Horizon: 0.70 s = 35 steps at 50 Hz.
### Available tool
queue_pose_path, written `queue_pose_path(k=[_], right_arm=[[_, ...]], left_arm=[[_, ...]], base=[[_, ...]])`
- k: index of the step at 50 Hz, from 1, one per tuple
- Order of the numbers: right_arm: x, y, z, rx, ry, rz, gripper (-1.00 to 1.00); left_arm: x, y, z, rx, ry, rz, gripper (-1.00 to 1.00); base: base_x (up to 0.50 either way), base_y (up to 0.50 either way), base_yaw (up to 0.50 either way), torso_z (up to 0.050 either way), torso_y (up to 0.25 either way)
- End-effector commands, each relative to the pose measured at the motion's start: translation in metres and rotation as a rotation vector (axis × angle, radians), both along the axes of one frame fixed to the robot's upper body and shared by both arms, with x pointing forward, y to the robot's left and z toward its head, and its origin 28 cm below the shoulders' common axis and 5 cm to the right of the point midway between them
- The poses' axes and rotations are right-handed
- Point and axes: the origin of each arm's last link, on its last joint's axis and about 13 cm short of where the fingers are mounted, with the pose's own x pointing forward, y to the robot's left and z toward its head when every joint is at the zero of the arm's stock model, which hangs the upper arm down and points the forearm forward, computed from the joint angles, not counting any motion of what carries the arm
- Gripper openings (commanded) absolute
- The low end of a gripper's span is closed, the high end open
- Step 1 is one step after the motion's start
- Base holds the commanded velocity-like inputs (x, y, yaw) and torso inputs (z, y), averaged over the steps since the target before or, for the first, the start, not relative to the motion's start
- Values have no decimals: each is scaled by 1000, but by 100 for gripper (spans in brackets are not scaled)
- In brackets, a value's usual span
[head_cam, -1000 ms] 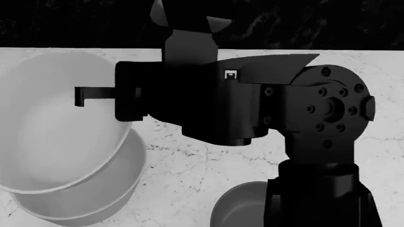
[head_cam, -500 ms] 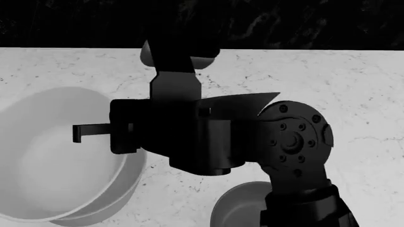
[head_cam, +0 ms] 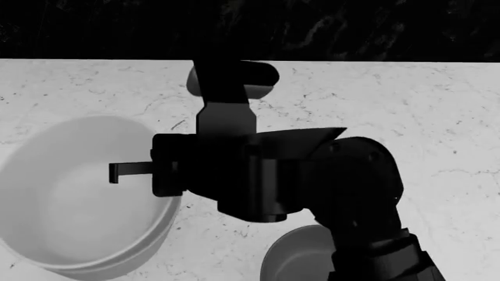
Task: Stack the bowls from largest to smallest.
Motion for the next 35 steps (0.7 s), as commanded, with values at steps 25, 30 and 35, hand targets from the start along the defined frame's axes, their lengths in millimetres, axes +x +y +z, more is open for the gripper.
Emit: queue_pose_path(k=[25, 30, 35], right_arm=[[-13, -5, 22, -2, -120, 2, 100], [-27, -18, 27, -21, -189, -23, 100], [-41, -39, 38, -30, -255, -69, 100]], left_arm=[[0, -1, -1, 2, 2, -9, 100], [0, 0, 0, 2, 0, -7, 100], [1, -2, -1, 4, 3, -12, 100]], base=[[0, 0, 0, 0, 0], [0, 0, 0, 0, 0], [0, 0, 0, 0, 0]])
